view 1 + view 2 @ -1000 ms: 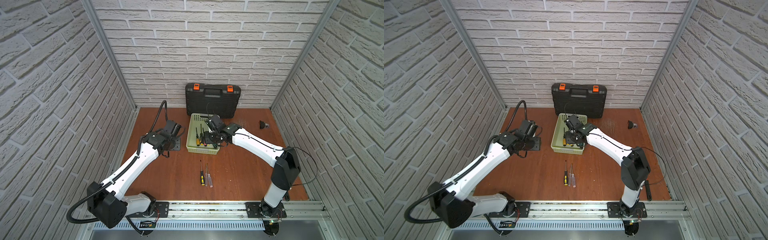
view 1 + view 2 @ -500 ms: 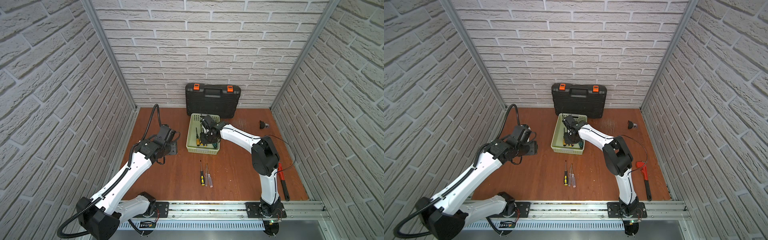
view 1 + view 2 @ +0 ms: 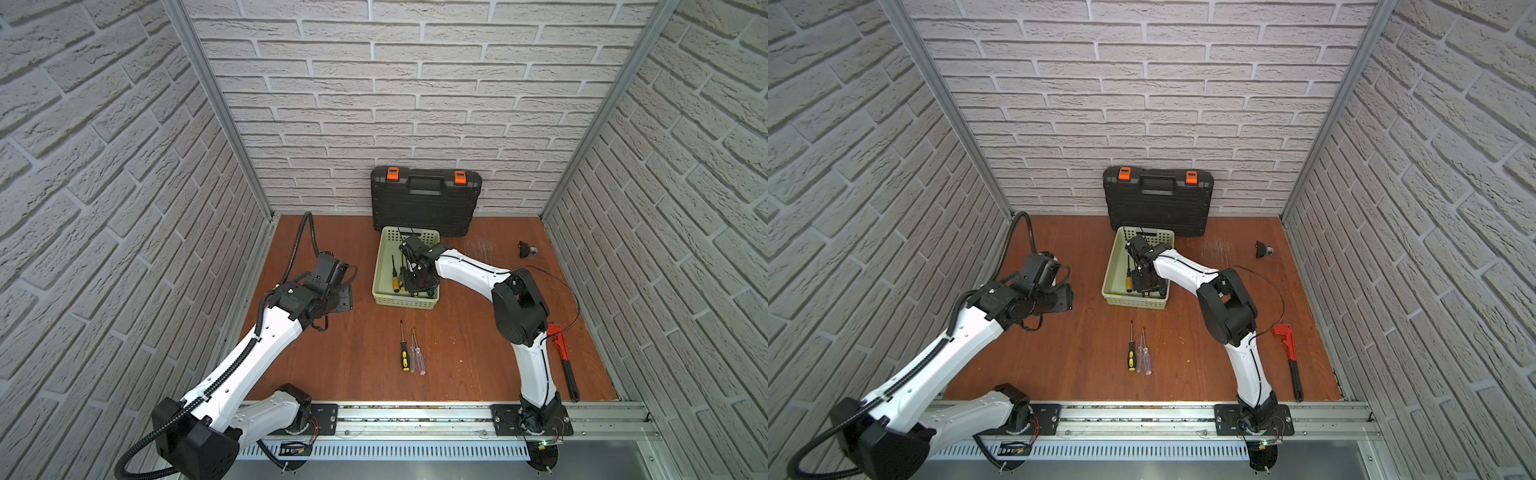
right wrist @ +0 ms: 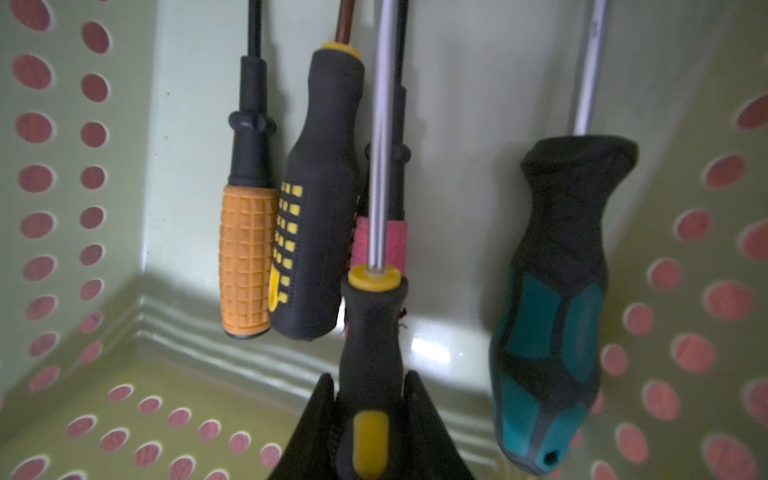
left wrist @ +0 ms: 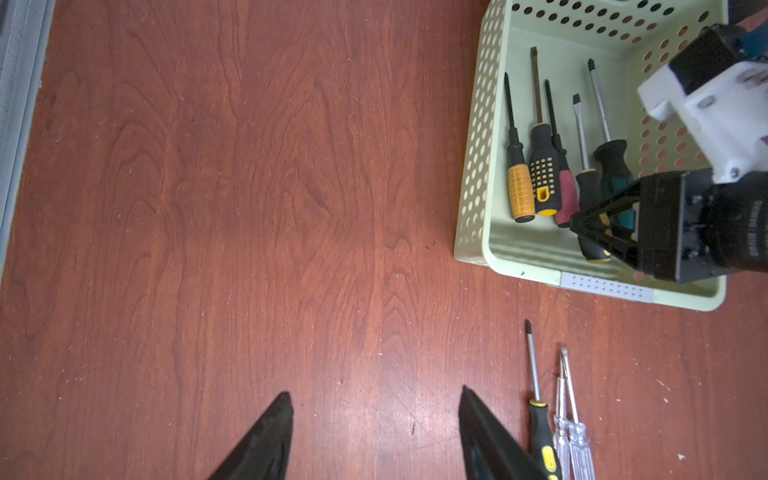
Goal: Put the screwdriver in the bin
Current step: 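Open the right gripper to release the screwdriver into the basket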
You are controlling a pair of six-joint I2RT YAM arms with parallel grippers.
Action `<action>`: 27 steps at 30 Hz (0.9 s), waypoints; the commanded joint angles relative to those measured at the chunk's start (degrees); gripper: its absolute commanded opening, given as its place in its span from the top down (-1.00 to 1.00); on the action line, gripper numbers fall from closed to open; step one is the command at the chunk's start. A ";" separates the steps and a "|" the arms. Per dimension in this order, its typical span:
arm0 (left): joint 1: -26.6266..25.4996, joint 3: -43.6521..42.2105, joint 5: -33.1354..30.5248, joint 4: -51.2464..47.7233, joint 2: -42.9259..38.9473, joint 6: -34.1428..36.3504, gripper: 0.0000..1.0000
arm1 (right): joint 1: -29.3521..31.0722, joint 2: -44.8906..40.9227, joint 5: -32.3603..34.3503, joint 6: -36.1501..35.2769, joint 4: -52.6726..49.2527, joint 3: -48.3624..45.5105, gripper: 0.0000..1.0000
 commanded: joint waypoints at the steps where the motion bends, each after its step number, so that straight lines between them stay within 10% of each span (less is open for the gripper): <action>1: 0.56 -1.49 0.39 2.16 -0.63 0.14 -0.28 | -0.57 -0.95 1.86 -0.01 -1.13 1.42 0.87; 14: 1.11 -2.64 0.87 1.99 -2.05 -0.09 -0.28 | -1.13 1.51 0.96 -1.33 -2.49 4.32 0.38; 27: 1.12 -0.83 3.24 -0.84 -2.07 0.06 -0.28 | -1.02 -0.57 -0.17 -2.72 -3.39 6.52 0.34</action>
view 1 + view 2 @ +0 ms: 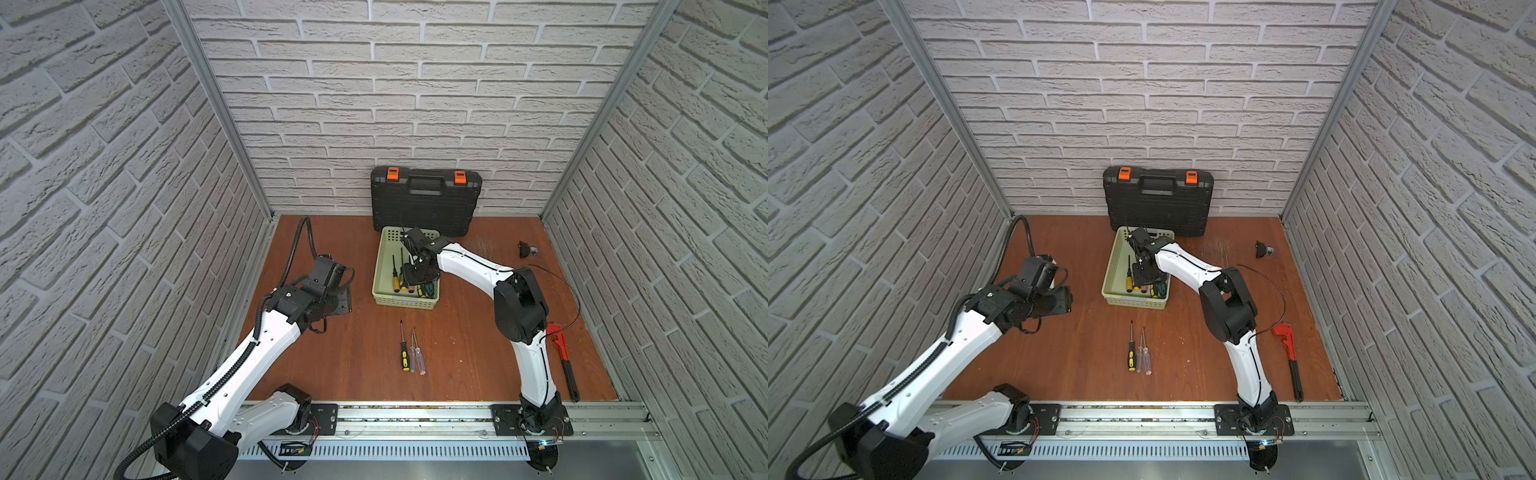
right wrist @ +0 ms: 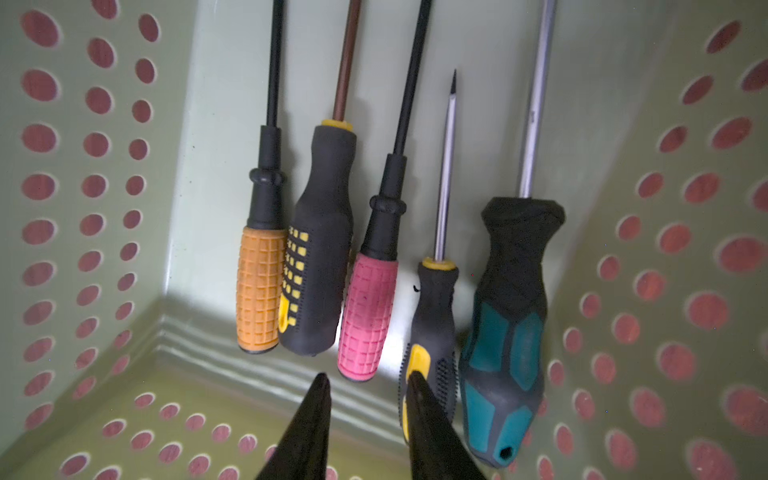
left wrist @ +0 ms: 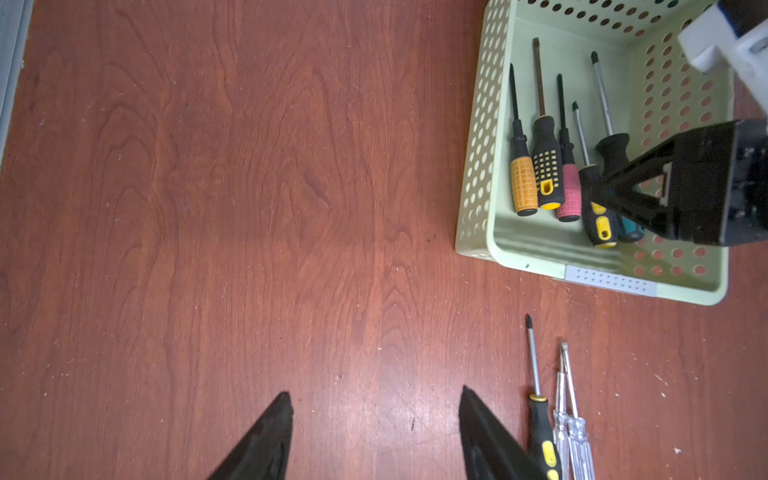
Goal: Put the screwdriver in the bin
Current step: 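Open the right gripper to release the screwdriver into the basket, then withdraw the right gripper while the left gripper moves to the other yellow-black screwdriver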
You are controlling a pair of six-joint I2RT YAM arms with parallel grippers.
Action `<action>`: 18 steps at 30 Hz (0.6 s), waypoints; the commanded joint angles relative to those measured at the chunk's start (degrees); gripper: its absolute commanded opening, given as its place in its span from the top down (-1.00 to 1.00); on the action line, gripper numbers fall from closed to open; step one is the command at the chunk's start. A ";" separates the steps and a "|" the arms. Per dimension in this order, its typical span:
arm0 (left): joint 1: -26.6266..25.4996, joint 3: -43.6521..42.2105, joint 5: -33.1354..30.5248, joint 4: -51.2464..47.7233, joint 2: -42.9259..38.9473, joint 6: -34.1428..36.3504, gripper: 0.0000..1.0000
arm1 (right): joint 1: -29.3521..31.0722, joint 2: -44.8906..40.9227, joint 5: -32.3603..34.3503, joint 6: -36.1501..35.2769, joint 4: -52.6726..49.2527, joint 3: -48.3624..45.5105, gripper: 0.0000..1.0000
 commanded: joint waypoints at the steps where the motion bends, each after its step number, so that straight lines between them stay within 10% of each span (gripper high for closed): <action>1: 0.32 1.06 2.98 -1.24 -0.30 0.26 -0.28 | 0.05 -2.71 -0.55 -1.05 -0.79 1.38 0.34; 8: -3.53 -1.93 13.67 -0.37 1.74 -1.24 -0.17 | 1.14 -14.93 -1.28 -3.69 -0.64 -1.89 0.33; 18: -25.79 -10.15 12.88 9.76 6.68 -18.56 -0.12 | 4.03 -32.15 -2.60 -3.08 6.05 -21.03 0.32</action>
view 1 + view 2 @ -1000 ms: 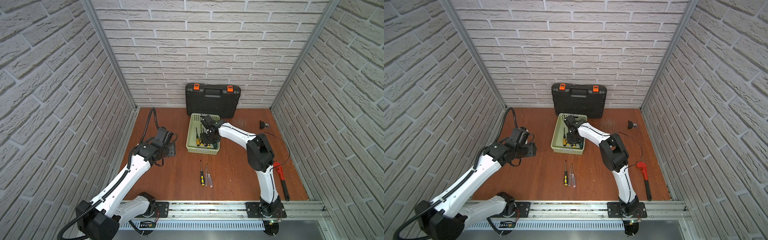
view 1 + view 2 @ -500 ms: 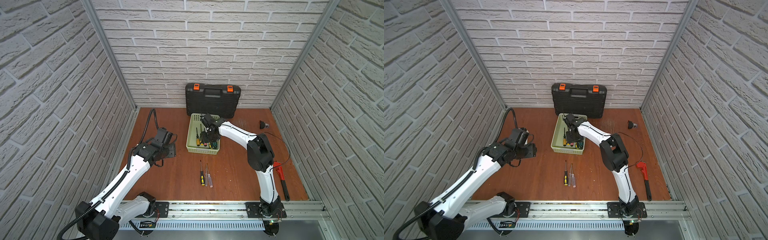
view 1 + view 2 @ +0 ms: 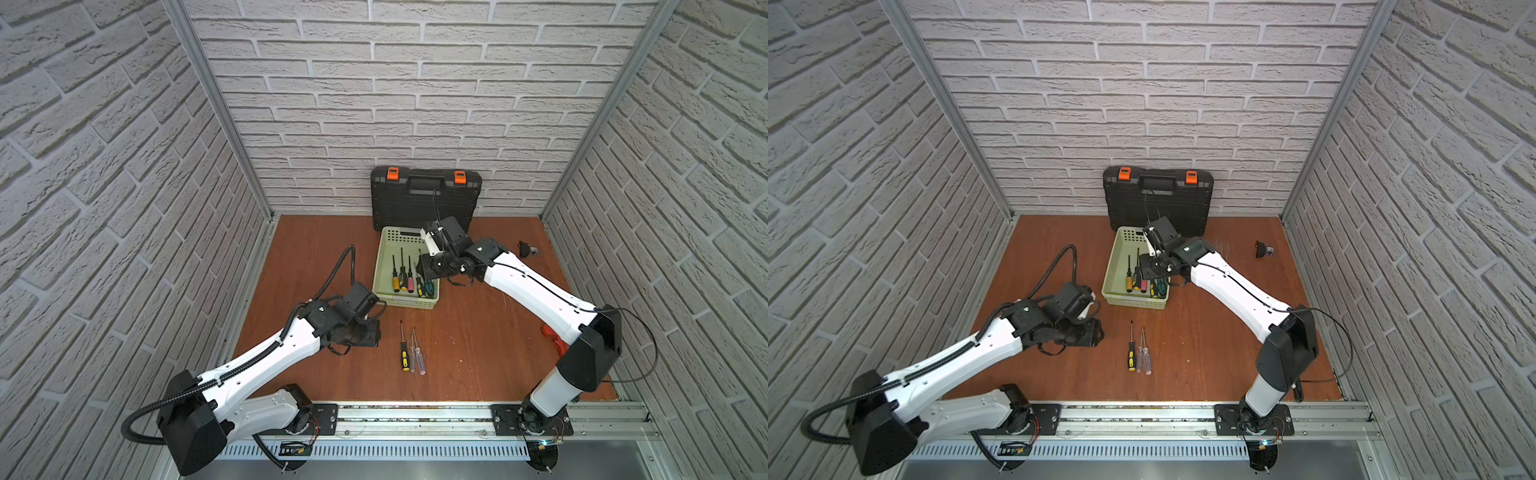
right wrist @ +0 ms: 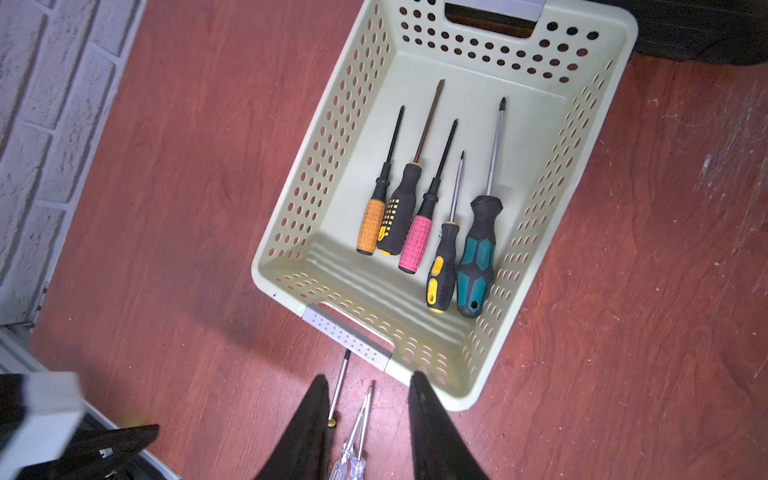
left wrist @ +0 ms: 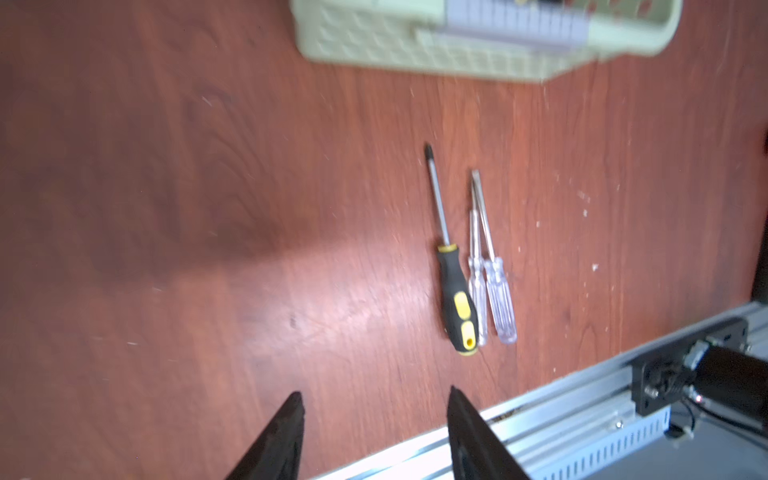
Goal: Put the screwdriver in the bin
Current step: 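Withdraw the right gripper while the left gripper moves to the other yellow-black screwdriver, then close the left gripper on the yellow-black screwdriver handle and lift it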
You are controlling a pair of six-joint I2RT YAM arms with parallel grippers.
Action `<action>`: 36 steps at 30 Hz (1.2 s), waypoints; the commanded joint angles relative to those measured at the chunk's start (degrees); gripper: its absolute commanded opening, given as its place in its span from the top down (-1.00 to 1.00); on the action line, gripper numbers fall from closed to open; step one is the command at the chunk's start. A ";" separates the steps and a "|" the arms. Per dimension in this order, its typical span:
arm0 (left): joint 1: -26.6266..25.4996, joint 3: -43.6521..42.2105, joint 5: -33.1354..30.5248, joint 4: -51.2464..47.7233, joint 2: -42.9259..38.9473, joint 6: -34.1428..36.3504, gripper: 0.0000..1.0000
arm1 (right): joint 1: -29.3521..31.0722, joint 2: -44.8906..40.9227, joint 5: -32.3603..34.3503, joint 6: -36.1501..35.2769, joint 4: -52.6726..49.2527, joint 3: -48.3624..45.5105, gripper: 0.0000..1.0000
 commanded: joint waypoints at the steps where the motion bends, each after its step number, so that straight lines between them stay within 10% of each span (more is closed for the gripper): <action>1: -5.51 -1.17 0.12 6.26 3.65 -7.95 -0.11 | 1.68 -2.71 -0.14 0.42 2.99 -7.19 0.32; 10: -13.32 4.40 -0.92 10.70 18.70 -11.88 -0.06 | 2.73 -10.82 0.05 1.81 5.69 -18.70 0.32; 36: -11.09 4.58 -4.64 11.64 29.09 -11.81 0.23 | 2.88 -17.31 0.10 3.48 6.63 -25.99 0.33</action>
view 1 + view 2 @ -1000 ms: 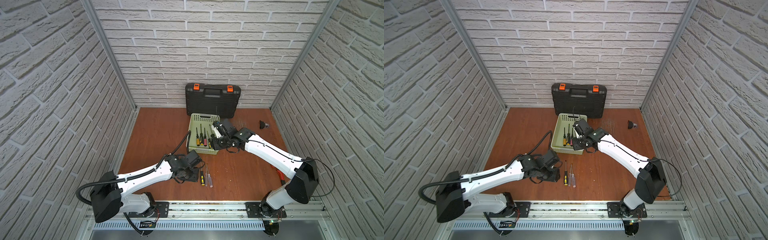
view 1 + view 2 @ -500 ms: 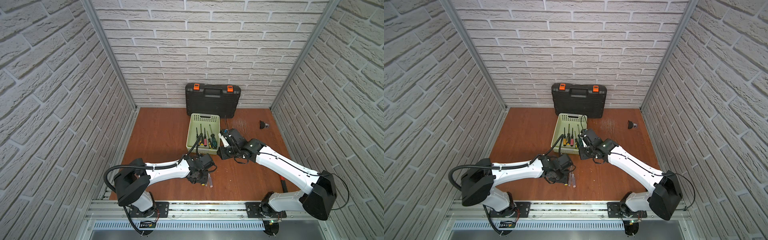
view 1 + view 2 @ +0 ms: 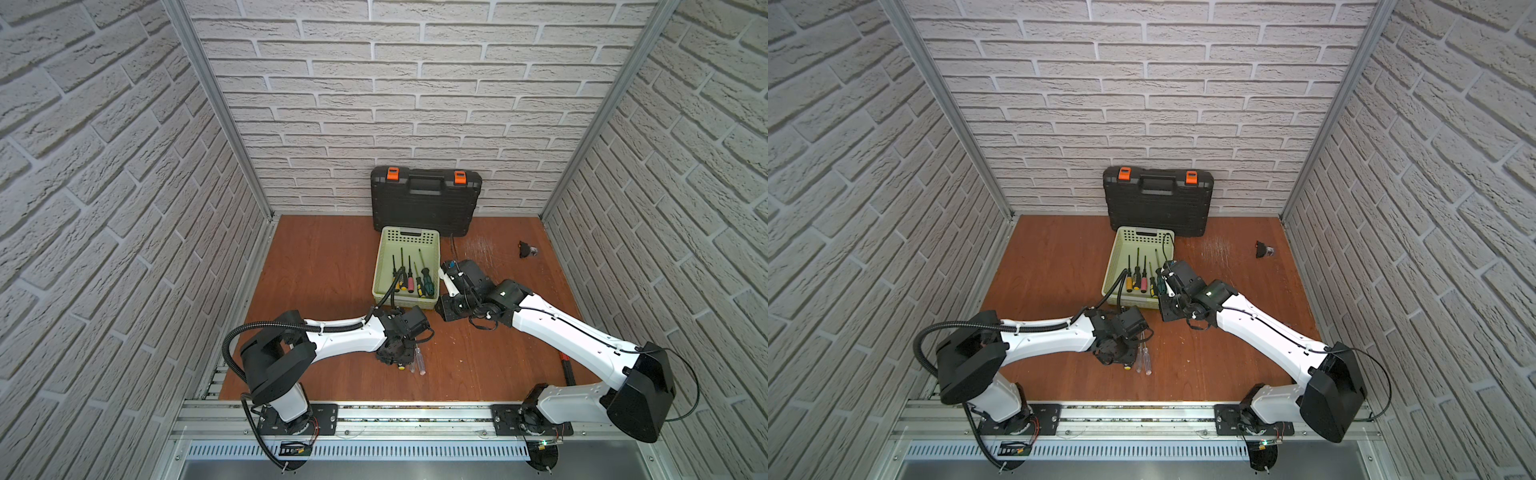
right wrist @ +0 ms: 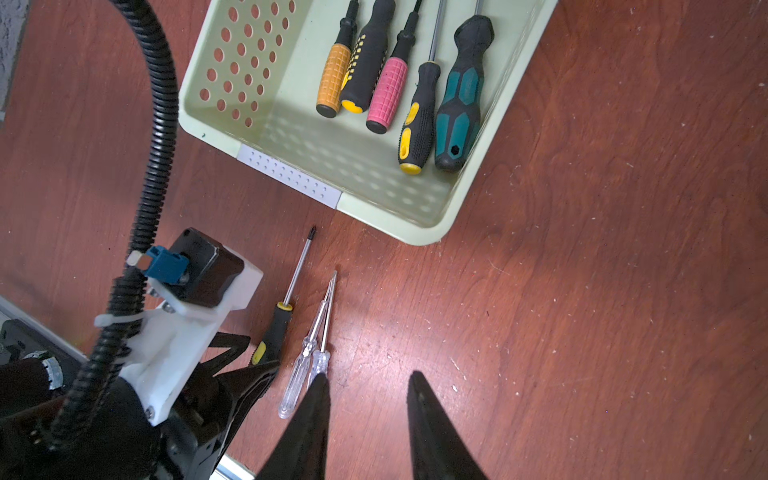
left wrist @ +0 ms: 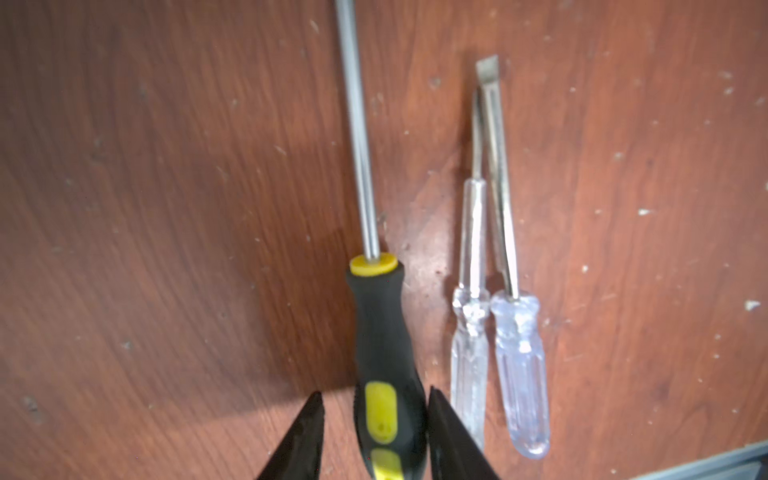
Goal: Put the screwdriver in the bin
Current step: 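Close the left gripper on the yellow-black screwdriver handle and lift it, then carry the yellow-black screwdriver over the basket and lower it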
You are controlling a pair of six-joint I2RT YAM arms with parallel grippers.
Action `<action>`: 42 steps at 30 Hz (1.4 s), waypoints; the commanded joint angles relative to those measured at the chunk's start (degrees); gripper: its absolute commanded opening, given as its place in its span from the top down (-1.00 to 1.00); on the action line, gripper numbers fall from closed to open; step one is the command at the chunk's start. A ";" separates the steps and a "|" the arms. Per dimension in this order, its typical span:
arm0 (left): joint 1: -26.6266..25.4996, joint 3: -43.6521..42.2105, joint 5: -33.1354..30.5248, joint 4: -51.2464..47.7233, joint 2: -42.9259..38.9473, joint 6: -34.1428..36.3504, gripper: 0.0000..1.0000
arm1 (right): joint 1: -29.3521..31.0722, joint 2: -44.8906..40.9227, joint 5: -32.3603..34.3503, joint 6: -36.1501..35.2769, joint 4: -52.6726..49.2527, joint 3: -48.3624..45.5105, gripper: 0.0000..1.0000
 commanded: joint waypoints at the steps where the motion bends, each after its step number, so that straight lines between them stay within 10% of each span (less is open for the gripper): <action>1: 0.37 -0.47 -1.15 0.03 1.45 0.80 0.27 | 0.36 -0.60 -0.34 0.73 2.17 -0.54 0.33; 14: 0.20 -1.92 -0.07 -0.42 1.62 0.55 0.87 | 0.63 -1.50 -0.46 1.37 3.58 -2.01 0.34; 34: 0.24 5.50 -2.02 -22.05 -27.42 1.37 0.85 | 0.63 -0.44 3.73 -1.84 1.92 4.34 0.33; 42: 13.53 20.68 0.16 -19.08 -20.00 11.62 0.81 | 0.63 1.61 3.14 -3.59 0.13 8.83 0.33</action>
